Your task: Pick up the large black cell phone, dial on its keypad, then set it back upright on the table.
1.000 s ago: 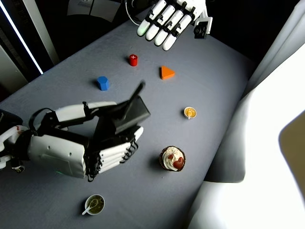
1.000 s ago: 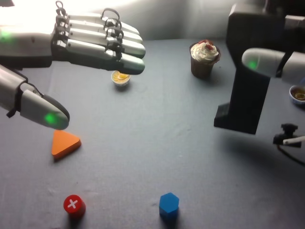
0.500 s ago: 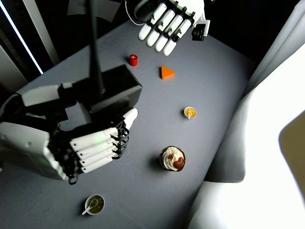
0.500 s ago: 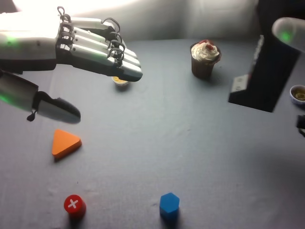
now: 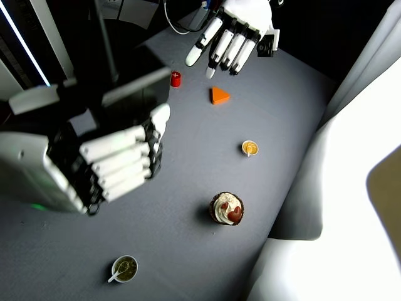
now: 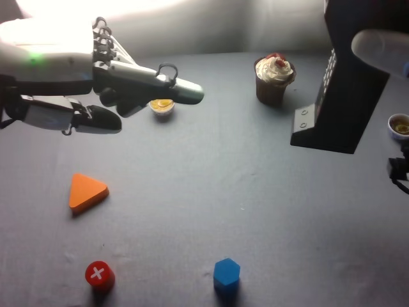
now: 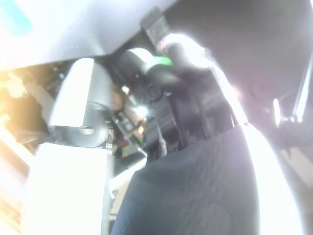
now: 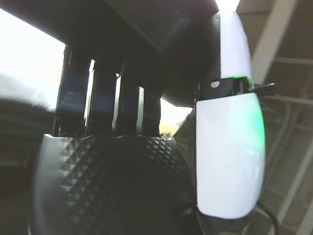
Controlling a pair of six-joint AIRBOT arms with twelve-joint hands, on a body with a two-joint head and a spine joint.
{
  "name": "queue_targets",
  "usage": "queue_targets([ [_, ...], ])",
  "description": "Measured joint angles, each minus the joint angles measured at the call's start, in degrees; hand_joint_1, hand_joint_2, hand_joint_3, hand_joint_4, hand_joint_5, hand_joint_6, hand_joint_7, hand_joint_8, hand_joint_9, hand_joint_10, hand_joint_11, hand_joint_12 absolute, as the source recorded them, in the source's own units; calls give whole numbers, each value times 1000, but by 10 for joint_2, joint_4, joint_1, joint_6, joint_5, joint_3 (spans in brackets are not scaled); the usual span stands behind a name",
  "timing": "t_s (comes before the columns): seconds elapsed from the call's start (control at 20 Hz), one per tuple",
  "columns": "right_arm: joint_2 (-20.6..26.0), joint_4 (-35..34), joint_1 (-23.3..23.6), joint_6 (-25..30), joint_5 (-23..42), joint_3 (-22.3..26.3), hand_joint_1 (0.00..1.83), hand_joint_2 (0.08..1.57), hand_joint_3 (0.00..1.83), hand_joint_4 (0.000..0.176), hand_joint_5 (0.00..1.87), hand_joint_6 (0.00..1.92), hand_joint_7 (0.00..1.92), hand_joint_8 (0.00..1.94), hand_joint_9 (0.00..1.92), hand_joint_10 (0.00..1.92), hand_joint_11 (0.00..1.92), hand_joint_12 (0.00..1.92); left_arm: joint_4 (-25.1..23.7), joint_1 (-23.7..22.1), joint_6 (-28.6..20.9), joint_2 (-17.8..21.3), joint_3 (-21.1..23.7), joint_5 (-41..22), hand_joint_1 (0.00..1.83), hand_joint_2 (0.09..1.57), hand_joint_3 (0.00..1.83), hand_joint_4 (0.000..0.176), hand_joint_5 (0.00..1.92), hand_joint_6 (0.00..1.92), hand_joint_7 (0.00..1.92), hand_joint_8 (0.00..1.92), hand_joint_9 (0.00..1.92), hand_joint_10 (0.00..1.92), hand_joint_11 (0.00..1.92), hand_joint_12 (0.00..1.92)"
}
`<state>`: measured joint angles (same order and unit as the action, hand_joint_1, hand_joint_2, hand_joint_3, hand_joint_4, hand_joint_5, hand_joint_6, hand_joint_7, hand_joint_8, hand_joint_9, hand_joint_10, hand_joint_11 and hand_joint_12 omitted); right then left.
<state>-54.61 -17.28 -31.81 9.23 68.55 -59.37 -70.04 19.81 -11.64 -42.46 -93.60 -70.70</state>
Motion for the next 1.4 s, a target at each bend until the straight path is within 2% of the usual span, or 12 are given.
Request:
queue_targets([
  [0.05,-1,-1,2,0,-3,0,1378,1115,3,0,1010,771,902,1088,930,1285,909,1216,-4,-3,0,0,5,10,1319,1283,8,117,100,0,639,1610,840,1921,931,1921],
  [0.2,-7,9,8,0,-12,0,1376,1122,0,0,1000,751,887,1132,923,1304,925,1212,-9,-11,9,-3,25,43,1316,1287,10,103,96,0,631,1620,812,1921,866,1921],
  [0.35,-12,14,13,0,-15,0,1372,1130,0,0,1014,729,867,1154,887,1358,896,1244,-13,-12,22,-10,38,86,1309,1296,14,127,90,0,612,1645,768,1921,819,1921],
  [0.45,-16,15,16,0,-16,0,1375,1122,0,0,1029,722,876,1127,914,1316,902,1238,-13,-16,27,-17,44,114,1307,1299,15,127,79,2,607,1651,753,1921,783,1921],
  [0.5,-19,14,16,0,-16,-2,1376,1119,0,0,1025,727,882,1114,925,1306,906,1233,-7,-18,31,-21,45,124,1422,1302,36,124,71,0,516,1663,604,1880,746,1921],
  [0.6,-27,15,16,0,-17,-8,1377,1119,0,0,1012,739,886,1112,929,1308,943,1209,5,-18,43,-28,51,146,1303,1299,39,130,63,2,588,1677,811,1919,783,1921],
  [0.75,-34,14,16,0,-17,-10,1375,1124,1,0,986,768,884,1126,925,1318,950,1211,6,-18,47,-43,46,161,1298,1294,43,139,60,1,598,1673,844,1921,827,1921],
  [0.9,-38,15,16,0,-18,-14,1374,1130,0,0,973,763,883,1153,908,1344,944,1276,15,-25,51,-57,43,171,1296,1294,49,130,63,2,595,1677,886,1921,865,1921],
  [1.05,-38,13,16,0,-18,-16,1374,1129,1,0,974,767,893,1130,904,1355,929,1291,30,-31,58,-66,45,184,1296,1286,65,133,63,0,596,1675,840,1921,773,1921],
  [1.1,-38,12,16,0,-18,-17,1375,1128,0,0,986,740,893,1142,905,1351,949,1283,31,-31,59,-68,48,192,1296,1284,69,130,59,2,596,1676,909,1921,873,1921],
  [1.3,-42,13,17,0,-19,-17,1372,1135,0,0,984,749,873,1160,883,1385,920,1300,32,-34,61,-81,56,207,1292,1283,95,133,56,0,578,1703,945,1921,868,1921],
  [1.4,-42,14,17,-1,-19,-18,1375,1126,0,0,975,766,909,1105,912,1343,937,1298,37,-37,67,-89,61,214,1291,1278,109,122,50,1,577,1707,974,1921,851,1921],
])
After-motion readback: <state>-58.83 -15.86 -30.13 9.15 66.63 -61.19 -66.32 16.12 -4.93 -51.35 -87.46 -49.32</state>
